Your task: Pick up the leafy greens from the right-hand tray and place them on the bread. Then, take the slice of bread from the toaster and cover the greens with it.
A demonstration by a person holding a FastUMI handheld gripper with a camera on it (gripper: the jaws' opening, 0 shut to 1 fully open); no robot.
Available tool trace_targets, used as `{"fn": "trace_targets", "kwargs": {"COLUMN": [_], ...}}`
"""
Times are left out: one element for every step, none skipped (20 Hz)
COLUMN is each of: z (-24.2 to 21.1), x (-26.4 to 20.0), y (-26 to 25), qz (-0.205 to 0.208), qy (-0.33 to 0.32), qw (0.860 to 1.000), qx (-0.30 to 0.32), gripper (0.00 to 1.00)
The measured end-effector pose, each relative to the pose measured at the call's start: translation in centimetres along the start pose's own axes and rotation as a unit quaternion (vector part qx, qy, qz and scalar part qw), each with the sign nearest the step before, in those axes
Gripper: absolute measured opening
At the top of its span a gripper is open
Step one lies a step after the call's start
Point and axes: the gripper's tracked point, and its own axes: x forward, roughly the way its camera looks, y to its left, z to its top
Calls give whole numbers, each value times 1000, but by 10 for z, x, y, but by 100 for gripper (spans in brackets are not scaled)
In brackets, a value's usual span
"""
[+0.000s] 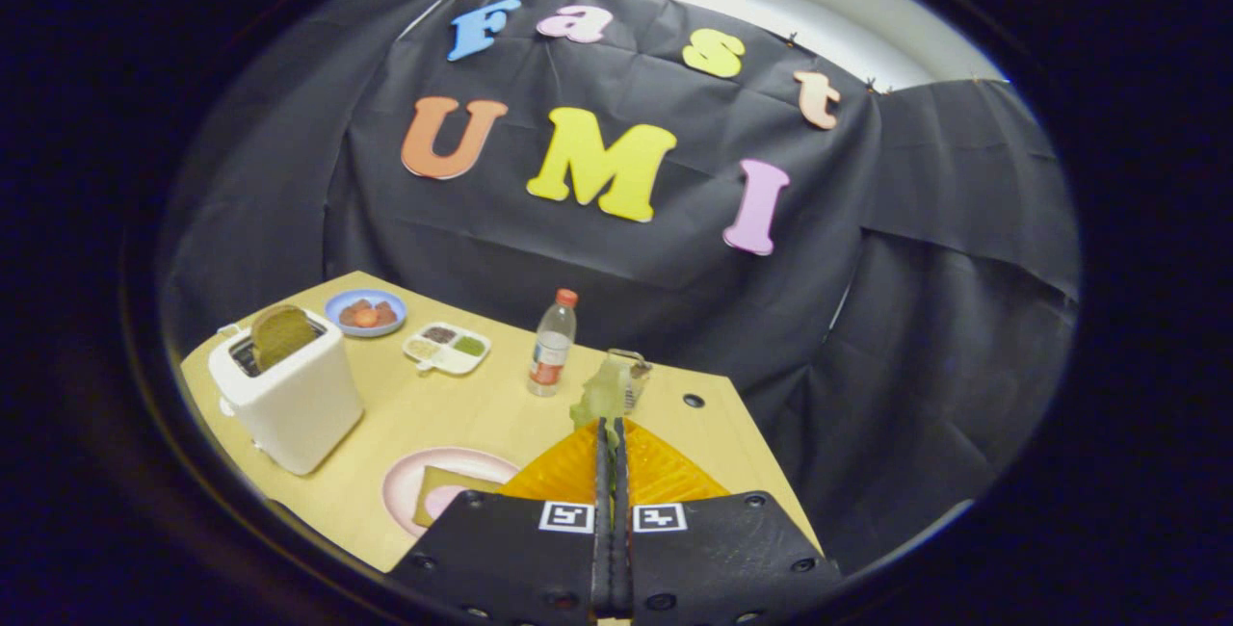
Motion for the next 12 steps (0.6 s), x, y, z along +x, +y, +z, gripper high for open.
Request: {"fn": "trace_targets", "kwargs": {"z": [4,2,-2,-8,-15,-22,-30,-40,-50,-58,-65,-72], "x": [-2,-3,-3,-2,0,2,3,6,9,11,14,17], "y": [17,33,52,68,87,102,118,134,147,159,170,179], "qz": [10,25,39,53,68,81,94,107,117,125,133,138], "qy": [-5,-6,-3,2,8,13,19,27,37,46,54,60], "qw": [1000,1000,999,999,998,997,995,994,992,991,990,988], "qx": [-4,-6,-6,-8,-10,-11,-12,-14,-15,-15,-16,-20], "gripper": [0,0,0,0,0,0,0,0,0,0,0,0]}}
